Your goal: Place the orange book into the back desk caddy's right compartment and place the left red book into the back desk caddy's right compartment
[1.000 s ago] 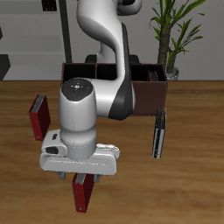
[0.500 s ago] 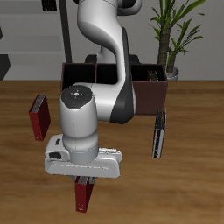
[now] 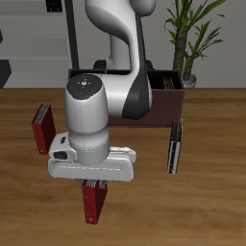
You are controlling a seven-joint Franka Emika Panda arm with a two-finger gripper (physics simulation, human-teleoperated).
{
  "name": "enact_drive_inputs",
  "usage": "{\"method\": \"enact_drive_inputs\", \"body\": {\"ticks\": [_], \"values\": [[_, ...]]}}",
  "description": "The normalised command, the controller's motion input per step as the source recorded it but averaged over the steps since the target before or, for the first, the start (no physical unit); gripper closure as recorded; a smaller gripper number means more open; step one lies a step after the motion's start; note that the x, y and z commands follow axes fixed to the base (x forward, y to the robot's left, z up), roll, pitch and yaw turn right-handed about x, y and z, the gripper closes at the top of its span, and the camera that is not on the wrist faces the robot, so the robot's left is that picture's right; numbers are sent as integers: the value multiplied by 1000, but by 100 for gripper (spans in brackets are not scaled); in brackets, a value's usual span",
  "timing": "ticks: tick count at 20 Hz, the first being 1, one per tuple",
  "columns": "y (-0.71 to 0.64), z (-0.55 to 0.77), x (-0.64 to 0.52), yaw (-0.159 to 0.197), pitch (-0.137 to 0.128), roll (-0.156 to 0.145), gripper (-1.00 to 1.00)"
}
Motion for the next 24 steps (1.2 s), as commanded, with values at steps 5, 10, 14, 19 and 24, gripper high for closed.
{"method": "enact_drive_inputs", "body": {"ticks": [5,10,14,19,24], "values": [[95,557,-365,-24,-18,3,100],[173,683,-561,40,-71,15,100],[85,549,-560,0,-59,-34,100],[61,445,-527,-60,-37,-33,100],[202,425,-766,25,-63,-41,100]]}}
